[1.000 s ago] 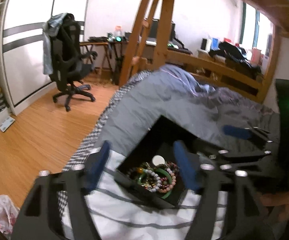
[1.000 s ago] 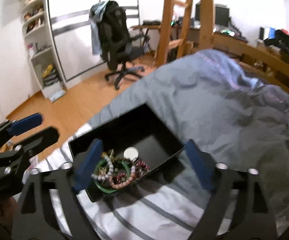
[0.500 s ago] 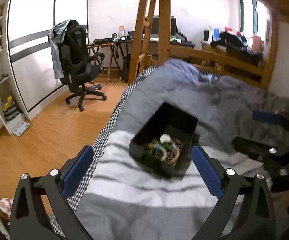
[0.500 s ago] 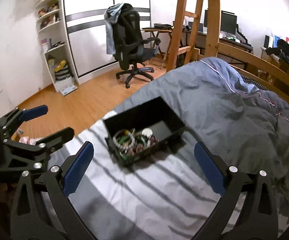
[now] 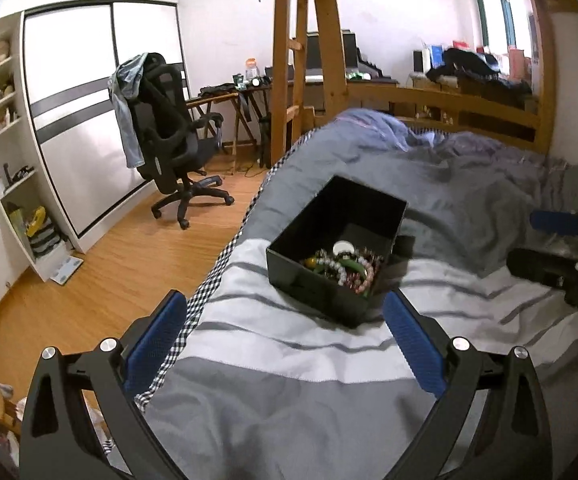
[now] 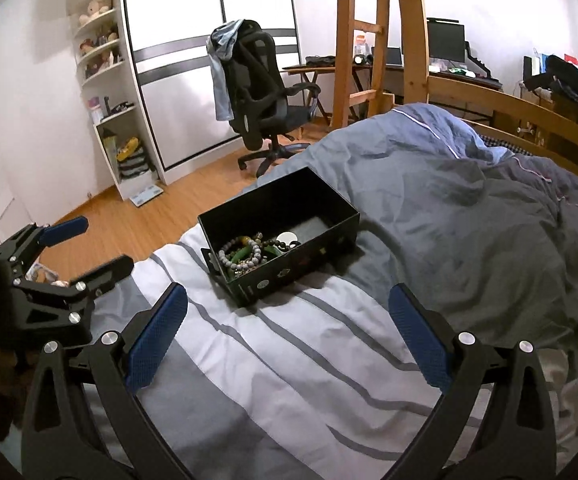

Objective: Organize jewelry

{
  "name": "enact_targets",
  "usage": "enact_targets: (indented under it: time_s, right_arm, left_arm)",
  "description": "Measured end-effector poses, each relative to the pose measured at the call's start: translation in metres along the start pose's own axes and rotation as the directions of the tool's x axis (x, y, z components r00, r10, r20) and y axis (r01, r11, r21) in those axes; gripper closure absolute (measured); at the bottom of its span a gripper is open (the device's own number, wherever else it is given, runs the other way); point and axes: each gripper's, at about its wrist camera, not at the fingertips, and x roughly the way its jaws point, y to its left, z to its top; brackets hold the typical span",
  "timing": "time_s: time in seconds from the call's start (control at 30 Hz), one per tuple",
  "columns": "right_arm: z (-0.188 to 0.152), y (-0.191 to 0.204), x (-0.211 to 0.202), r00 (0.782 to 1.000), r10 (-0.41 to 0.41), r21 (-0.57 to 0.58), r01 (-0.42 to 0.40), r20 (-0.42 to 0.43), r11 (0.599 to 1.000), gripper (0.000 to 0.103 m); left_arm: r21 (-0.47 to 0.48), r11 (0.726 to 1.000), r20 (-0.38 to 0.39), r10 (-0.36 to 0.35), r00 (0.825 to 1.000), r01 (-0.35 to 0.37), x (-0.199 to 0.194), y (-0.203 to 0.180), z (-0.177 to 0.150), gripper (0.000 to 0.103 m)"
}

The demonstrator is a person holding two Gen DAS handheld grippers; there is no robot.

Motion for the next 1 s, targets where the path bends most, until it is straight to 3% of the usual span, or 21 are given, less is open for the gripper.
enact_targets:
  time_s: [0.23, 0.43, 1.0]
  right_arm:
    - [-0.018, 0.002, 0.005, 1.000, -0.018, -0.052, 0.018, -0.014, 0.998, 0.004]
    - [-0.018, -0.004, -0.002, 1.000, -0.027, -0.021, 0.028, 0.006, 0.999, 0.004]
    - [-0.023, -0.004, -0.001, 0.999, -0.049, -0.027, 0.049, -0.003, 0.998, 0.004]
  left_arm:
    - [0.059, 0.998, -0.025, -0.005, 1.000, 0.006, 0.004, -0.013, -0.001, 0.006]
    - [0.091, 0.996, -0.023, -0.006, 1.000, 0.008, 0.003, -0.018, -0.002, 0.006]
    - [0.102, 0.995, -0.019, -0.002, 1.000, 0.004, 0.003, -0.022, -0.002, 0.006]
